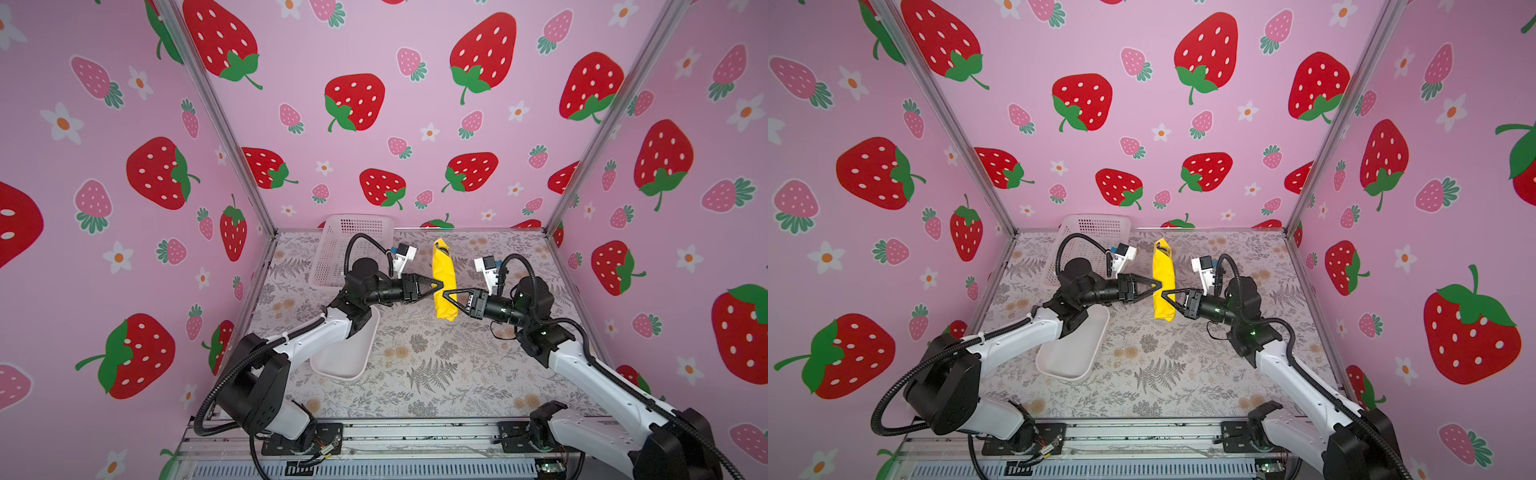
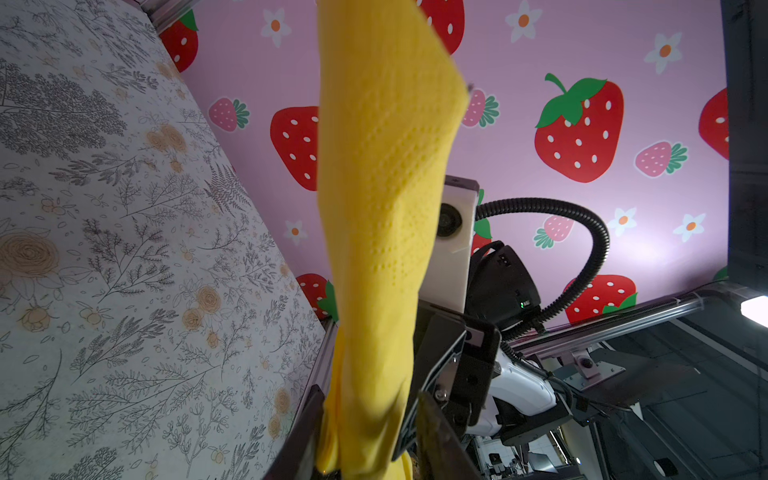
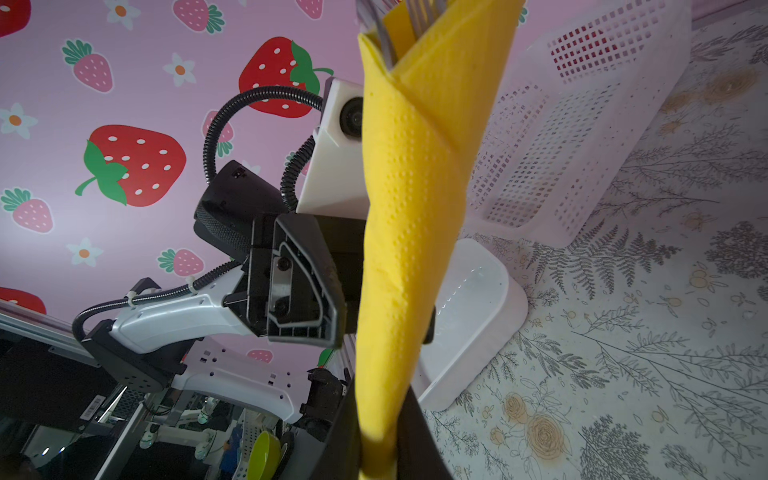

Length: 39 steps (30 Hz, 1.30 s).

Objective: Place the utensils on the paper napkin and roll it up
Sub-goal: 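Hold the rolled bundle upright between the left and right grippers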

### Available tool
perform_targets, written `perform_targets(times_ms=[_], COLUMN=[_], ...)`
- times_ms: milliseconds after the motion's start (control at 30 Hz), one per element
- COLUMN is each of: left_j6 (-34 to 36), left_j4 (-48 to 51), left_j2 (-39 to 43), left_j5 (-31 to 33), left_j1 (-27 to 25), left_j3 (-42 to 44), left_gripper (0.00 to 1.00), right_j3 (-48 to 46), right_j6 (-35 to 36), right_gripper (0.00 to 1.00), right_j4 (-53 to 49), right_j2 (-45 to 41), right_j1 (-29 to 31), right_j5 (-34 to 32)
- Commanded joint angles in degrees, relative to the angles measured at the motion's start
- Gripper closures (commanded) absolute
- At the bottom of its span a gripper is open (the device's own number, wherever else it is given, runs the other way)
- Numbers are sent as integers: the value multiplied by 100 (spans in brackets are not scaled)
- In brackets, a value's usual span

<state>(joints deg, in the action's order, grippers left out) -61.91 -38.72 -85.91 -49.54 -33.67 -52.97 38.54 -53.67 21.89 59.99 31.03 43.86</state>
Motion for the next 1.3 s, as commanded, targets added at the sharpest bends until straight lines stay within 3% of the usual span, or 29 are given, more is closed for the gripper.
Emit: perform_targets(times_ms=[0,367,733,967,1267], left_j6=[81,125,91,26,-208], left_j4=[-43,71,18,-189,-756], left_j2=[-28,-29,-31,-14,0], left_j5=[-30,21,173,147,-22], left_j1=[-72,-99,-102,-98,-103], left_j3=[-202,-218,-183,-146,-91], left_gripper=[62,65,83,88,90], right_j3=[221,240,286,281,212], right_j6=[258,349,508,503,360], right_gripper=[85,84,79,76,65], right_j4=[-53,-240,-464,-457,-169], right_j2=[-157,-154,-232,-258,-286], right_j1=[53,70,88,88,45], right_j5=[-93,-143,-176,-187,10])
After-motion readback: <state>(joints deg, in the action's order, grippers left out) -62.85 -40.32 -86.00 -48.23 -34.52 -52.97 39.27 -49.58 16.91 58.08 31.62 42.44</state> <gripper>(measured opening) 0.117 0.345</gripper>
